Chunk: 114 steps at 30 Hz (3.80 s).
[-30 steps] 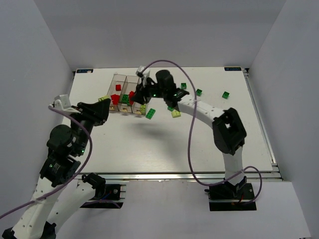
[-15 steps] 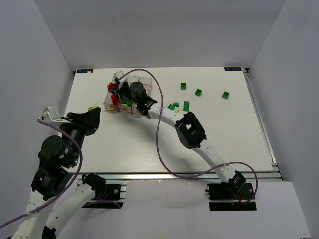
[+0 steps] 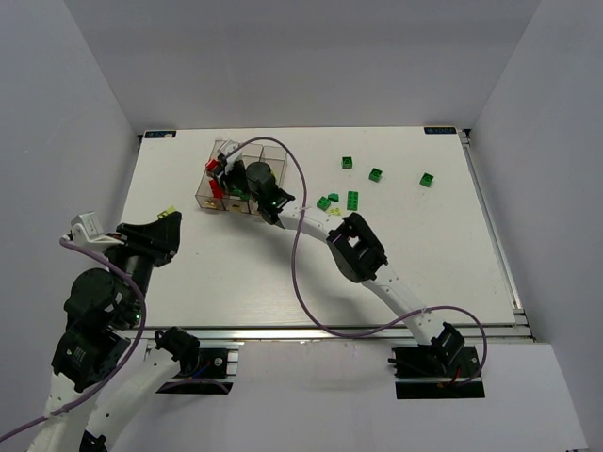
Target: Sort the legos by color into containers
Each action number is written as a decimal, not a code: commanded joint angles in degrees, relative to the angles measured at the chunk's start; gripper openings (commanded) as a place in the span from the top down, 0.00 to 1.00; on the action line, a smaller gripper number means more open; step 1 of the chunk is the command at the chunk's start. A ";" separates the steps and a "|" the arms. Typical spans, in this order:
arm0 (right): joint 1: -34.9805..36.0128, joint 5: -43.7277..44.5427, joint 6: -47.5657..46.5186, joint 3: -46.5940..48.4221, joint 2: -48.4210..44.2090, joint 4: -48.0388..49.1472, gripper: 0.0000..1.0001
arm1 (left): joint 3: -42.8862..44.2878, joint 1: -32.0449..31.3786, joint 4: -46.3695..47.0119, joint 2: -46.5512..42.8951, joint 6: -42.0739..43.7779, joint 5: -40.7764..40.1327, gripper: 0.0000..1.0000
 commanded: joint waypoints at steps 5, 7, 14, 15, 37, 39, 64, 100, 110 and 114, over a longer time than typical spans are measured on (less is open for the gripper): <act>1.51 -0.04 -1.06 3.15 2.79 3.84 0.93 | 0.16 0.07 -1.59 -1.81 -2.73 0.26 1.00; 1.51 0.57 -1.49 3.06 3.14 4.10 0.79 | 0.16 0.07 -1.77 -1.99 -3.08 0.53 1.00; 1.42 0.05 -2.90 1.48 2.18 5.33 0.23 | 0.16 0.07 -2.30 -1.64 -3.26 1.49 1.00; 1.34 -0.13 -2.90 1.05 1.22 5.59 0.21 | 0.07 0.07 -2.30 -1.55 -3.26 1.84 1.00; -20.00 -33.75 -2.55 -31.81 -45.27 -29.52 1.00 | -0.03 0.16 2.71 22.51 -8.80 14.85 1.00; -22.38 -36.94 -3.43 -36.03 -51.22 -31.40 0.89 | 1.99 1.03 3.15 30.42 -8.10 19.65 1.00; -43.75 -47.85 -8.00 -65.76 -78.60 -40.37 0.37 | 46.56 10.97 -6.34 94.07 12.56 24.88 0.80; -56.85 -12.70 -5.27 -57.06 -70.51 -70.86 0.27 | 16.96 0.42 18.35 65.45 11.42 27.69 0.02; -60.54 -7.08 -4.16 -49.35 -60.06 -76.51 0.28 | 7.98 0.77 22.14 57.43 13.79 22.24 0.02; -60.37 -3.14 3.41 -41.87 -50.93 -72.46 0.27 | 7.36 1.21 21.52 56.38 13.35 22.67 0.02</act>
